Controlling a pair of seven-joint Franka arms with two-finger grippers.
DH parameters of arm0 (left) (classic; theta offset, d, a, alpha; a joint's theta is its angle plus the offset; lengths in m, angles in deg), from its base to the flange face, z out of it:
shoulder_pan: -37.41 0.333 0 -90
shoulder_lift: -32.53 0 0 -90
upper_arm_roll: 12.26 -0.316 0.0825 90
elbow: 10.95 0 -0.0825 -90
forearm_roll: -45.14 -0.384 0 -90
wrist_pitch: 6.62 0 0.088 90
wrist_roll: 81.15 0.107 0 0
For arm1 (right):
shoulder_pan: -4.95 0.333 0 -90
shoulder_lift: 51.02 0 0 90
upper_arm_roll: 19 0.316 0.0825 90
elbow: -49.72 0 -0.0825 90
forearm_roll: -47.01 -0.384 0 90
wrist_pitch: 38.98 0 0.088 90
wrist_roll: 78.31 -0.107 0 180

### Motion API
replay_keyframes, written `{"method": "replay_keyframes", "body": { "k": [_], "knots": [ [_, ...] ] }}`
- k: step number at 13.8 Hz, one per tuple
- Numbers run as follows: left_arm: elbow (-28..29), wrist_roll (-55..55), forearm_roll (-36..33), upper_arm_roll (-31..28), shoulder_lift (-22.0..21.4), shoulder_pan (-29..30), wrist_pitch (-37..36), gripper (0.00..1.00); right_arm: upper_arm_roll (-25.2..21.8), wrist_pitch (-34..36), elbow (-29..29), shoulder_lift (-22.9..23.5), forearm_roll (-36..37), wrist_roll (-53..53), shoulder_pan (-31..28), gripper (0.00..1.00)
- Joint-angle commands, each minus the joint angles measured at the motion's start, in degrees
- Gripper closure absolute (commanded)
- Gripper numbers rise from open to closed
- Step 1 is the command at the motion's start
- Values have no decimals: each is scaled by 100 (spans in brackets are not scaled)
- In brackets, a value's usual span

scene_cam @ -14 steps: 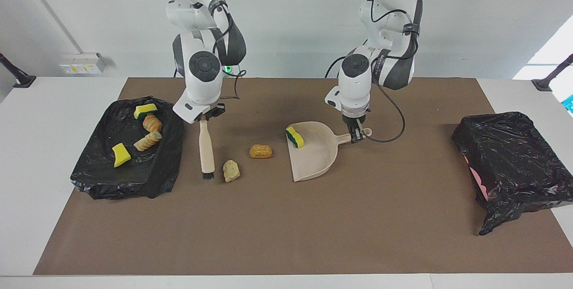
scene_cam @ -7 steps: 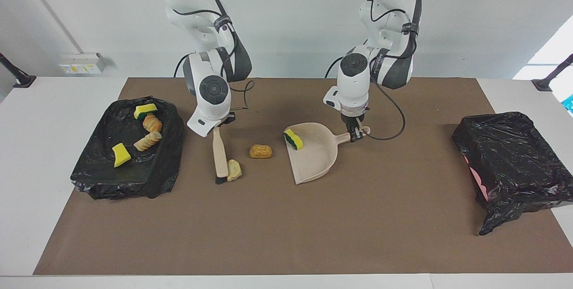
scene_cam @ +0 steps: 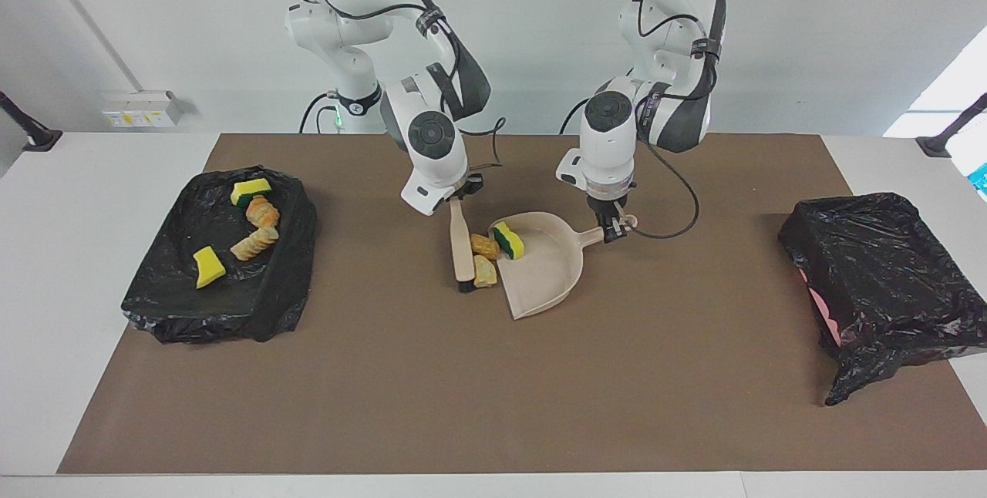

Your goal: Sweep and dump trash in bin

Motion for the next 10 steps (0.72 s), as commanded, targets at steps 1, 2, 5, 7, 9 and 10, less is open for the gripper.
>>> {"method": "replay_keyframes", "body": {
  "k": [1, 2, 5, 7, 9, 10],
  "knots": [
    [310, -145, 18, -23, -210, -51, 30, 100, 13, -185, 27, -54, -683, -111, 223, 100],
    [362, -137, 18, -23, -236, -51, 73, 100, 13, -168, 71, -54, -876, -172, 310, 100],
    [372, -22, 36, -23, -227, 19, 222, 100, 13, -106, 115, -106, -922, -365, 355, 100],
    [346, 345, 149, -23, -175, 202, 364, 100, -13, 147, 203, -298, -818, -496, 355, 100],
    [293, 1073, 684, -41, -131, 422, 425, 100, -31, 402, 151, -685, -729, -1144, 346, 100],
    [293, 1311, 869, -41, -96, 571, 478, 100, -22, 604, 125, -826, -607, -1444, 346, 100]
  ]
}}
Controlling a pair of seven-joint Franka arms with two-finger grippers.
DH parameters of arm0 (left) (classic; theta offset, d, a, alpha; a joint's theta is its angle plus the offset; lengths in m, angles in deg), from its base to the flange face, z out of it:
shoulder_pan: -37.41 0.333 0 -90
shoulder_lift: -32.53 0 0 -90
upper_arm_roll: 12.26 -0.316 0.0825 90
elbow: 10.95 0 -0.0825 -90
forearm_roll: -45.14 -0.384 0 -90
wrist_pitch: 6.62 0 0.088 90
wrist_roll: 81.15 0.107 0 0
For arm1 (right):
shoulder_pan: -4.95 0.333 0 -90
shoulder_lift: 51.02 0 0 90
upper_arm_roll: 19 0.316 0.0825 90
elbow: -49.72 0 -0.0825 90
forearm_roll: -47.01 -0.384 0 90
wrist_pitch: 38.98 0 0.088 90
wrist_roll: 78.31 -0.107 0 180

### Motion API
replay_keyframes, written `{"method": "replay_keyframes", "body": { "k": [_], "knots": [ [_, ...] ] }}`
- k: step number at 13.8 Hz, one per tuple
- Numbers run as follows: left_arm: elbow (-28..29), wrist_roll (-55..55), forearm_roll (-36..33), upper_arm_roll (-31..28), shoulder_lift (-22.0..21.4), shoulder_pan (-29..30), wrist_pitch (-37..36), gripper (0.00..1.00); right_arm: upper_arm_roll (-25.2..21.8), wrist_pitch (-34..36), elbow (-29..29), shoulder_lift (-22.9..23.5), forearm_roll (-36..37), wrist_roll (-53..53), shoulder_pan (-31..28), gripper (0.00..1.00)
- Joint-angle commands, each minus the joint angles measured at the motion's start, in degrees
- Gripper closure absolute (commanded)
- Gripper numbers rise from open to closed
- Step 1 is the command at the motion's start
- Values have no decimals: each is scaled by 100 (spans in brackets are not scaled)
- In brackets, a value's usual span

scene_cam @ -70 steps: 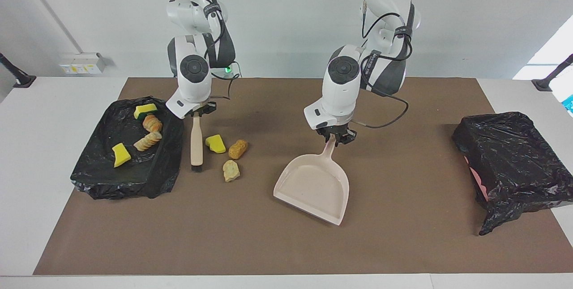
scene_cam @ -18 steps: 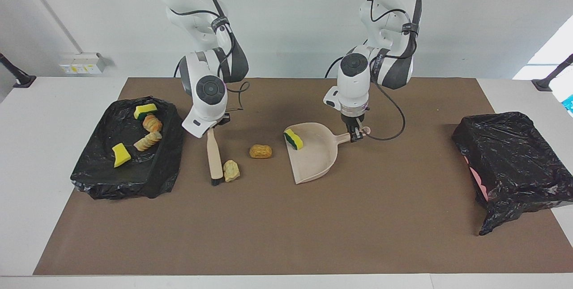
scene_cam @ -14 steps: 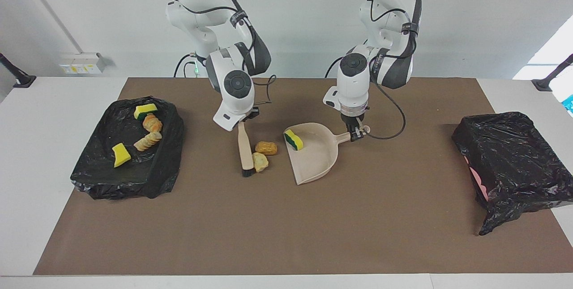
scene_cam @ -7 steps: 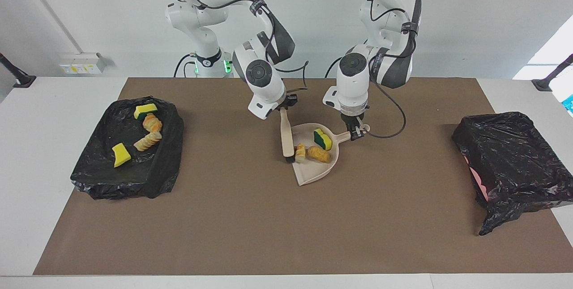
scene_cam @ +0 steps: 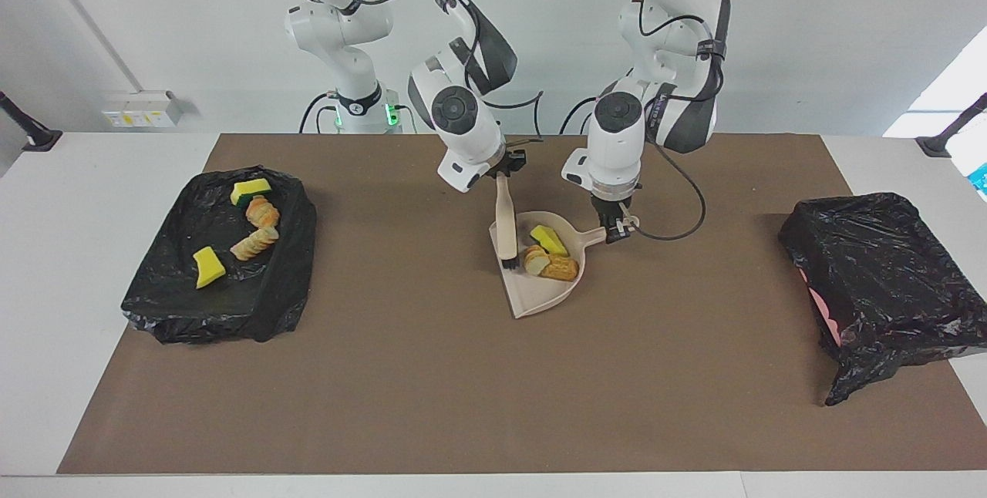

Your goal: Sweep and dump trash in bin

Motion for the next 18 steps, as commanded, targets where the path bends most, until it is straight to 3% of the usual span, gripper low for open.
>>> {"method": "replay_keyframes", "body": {
  "k": [1, 3, 7, 14, 18],
  "knots": [
    [113, 737, 466, 1, 5, 454, 284, 100, 19, 534, -166, -642, 285, -751, -44, 100],
    [-193, 957, 633, 1, 102, 665, 214, 100, 36, 790, -463, -1037, 374, -1068, -18, 100],
    [-974, 1361, 669, 1, 137, 1157, -522, 100, 62, -333, -1913, -2039, 339, -1325, 675, 100],
    [-2592, 2239, 555, -25, 409, 1975, -1780, 100, 62, -1168, -2758, -1867, 269, -1421, 1230, 100],
    [-2954, 3485, 344, -25, 497, 2914, -2098, 100, 54, -1389, -2776, -1646, 277, -1351, 1476, 100]
  ]
}}
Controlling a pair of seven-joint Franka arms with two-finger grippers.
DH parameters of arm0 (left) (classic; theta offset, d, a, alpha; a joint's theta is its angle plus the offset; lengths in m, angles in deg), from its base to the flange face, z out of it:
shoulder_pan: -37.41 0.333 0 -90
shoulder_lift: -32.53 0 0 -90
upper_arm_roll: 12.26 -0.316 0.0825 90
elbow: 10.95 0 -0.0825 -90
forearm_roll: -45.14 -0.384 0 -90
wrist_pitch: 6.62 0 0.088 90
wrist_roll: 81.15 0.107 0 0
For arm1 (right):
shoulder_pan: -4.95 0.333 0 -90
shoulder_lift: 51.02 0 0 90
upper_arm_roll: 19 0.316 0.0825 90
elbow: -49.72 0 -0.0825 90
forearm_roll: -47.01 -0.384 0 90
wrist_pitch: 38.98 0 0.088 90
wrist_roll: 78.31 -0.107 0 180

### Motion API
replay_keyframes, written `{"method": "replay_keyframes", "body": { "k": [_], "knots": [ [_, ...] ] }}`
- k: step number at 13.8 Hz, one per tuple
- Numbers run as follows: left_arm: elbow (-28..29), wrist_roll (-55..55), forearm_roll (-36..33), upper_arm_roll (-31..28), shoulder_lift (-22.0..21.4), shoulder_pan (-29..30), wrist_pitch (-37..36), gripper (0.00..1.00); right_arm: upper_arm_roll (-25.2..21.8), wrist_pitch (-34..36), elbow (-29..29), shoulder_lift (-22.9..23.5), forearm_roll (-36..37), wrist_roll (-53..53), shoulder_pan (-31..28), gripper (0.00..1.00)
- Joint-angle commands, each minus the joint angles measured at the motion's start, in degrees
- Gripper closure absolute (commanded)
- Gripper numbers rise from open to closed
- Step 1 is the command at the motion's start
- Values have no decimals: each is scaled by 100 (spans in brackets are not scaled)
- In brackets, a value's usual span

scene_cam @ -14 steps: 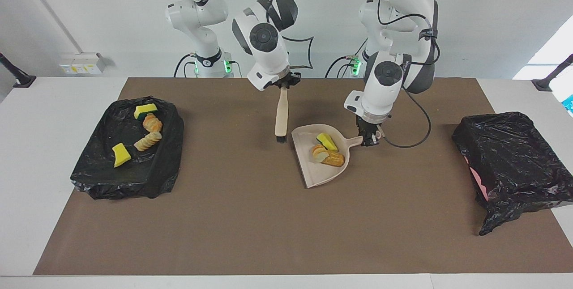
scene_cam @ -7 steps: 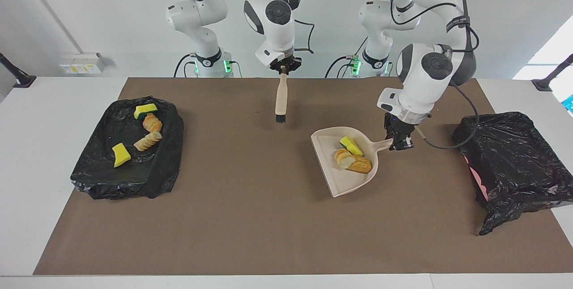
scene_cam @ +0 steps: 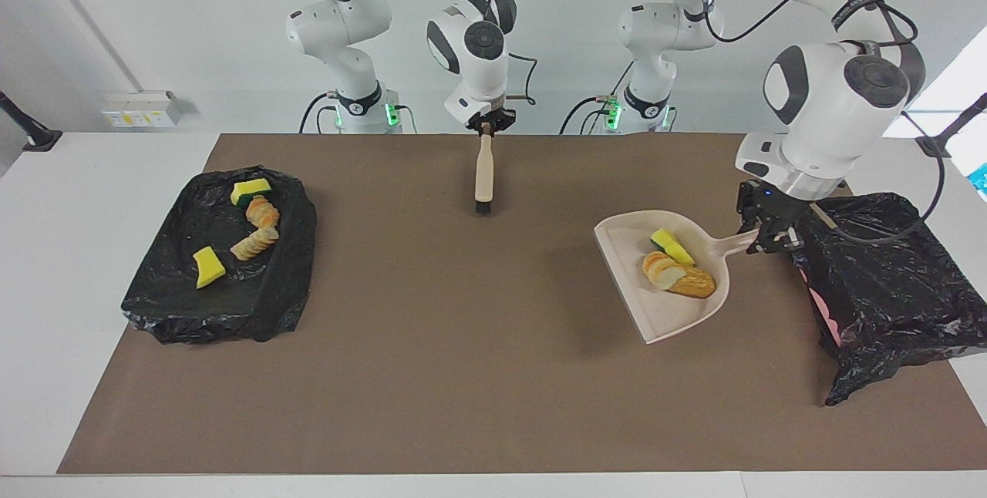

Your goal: Sweep and dump trash in bin

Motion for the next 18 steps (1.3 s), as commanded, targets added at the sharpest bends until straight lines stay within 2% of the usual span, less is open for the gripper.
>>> {"method": "replay_keyframes", "body": {
  "k": [1, 7, 8, 11, 13, 15, 18],
  "knots": [
    [-433, 1006, -51, 62, 241, 676, -223, 100, -19, -137, -47, 32, 4, -32, 14, 100],
    [-1003, 2388, -226, 53, 504, 1801, -407, 100, -10, -233, -47, 226, 83, -24, 49, 98],
    [-1170, 2503, -392, 53, 592, 1977, -408, 100, -18, -225, -39, 243, 84, 2, 49, 80],
    [-1514, 3022, -735, 53, 777, 2496, -93, 100, -19, -146, 58, 296, 206, 3, 49, 0],
    [-1585, 3093, -964, 45, 839, 2743, 258, 100, -45, 81, 268, 261, 242, 11, -21, 0],
    [-1585, 3024, -1455, -78, 857, 2735, 584, 100, -89, 459, 619, 218, 285, 11, -205, 0],
    [-1515, 2298, -2647, -78, 865, 2665, 963, 100, -98, 881, 1094, 7, 697, 64, -653, 0]
  ]
}}
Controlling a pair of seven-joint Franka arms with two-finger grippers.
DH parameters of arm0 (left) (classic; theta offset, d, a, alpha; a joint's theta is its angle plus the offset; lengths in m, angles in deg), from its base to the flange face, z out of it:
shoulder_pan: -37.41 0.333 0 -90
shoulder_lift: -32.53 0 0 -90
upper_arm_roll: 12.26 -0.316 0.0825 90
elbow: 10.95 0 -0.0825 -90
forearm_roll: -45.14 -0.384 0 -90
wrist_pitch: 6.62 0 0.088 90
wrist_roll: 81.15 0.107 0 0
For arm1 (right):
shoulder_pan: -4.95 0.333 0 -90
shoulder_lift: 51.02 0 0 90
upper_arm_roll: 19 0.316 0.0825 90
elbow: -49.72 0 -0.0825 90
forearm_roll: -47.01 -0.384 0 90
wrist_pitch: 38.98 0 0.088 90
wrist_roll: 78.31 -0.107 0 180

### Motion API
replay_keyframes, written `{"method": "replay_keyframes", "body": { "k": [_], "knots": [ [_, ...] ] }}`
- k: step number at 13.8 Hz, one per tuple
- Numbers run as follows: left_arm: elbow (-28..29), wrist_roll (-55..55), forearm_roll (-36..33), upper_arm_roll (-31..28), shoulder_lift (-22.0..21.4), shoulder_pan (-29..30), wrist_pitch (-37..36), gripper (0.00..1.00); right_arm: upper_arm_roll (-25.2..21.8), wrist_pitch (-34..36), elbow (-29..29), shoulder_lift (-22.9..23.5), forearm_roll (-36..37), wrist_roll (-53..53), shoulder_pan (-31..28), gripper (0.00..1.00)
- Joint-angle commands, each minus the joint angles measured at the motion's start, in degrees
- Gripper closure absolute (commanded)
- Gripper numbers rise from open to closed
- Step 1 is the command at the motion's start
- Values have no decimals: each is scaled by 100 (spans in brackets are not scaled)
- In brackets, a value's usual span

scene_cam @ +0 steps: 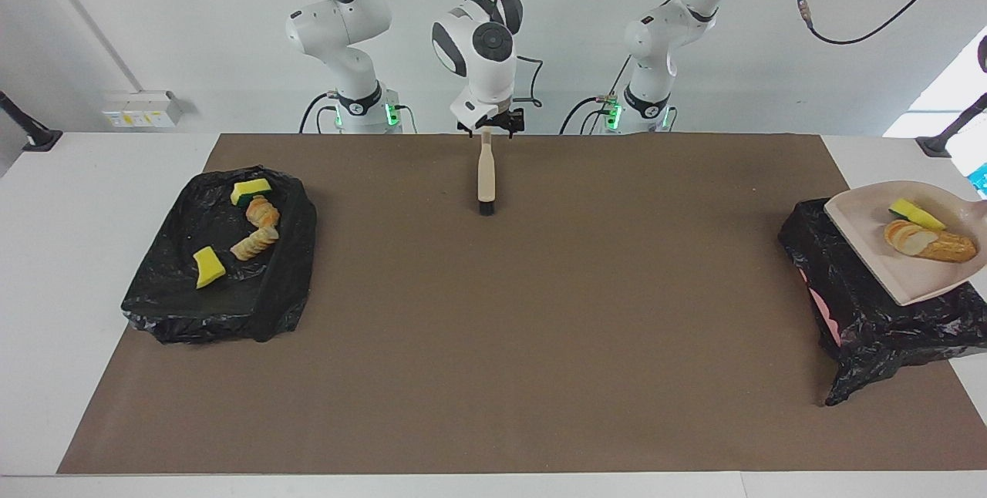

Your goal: Sweep and dump trash in bin

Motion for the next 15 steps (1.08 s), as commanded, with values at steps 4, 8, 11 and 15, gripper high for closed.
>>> {"method": "replay_keyframes", "body": {
  "k": [4, 8, 11, 15],
  "knots": [
    [386, -1719, -2344, -4, 0, -313, 321, 100, 16, 824, 907, -245, 742, 563, -994, 0],
    [554, -2213, -3855, -4, -106, -681, 208, 100, 16, 983, 1417, -236, 787, 853, -1723, 0],
    [554, -2939, -5149, -4, -132, -981, -301, 100, 16, 983, 1690, -219, 1076, 1257, -2224, 0],
    [554, -3154, -5494, -4, -237, -1455, -960, 100, 25, 1036, 2024, -157, 1208, 1986, -2858, 0]
  ]
}}
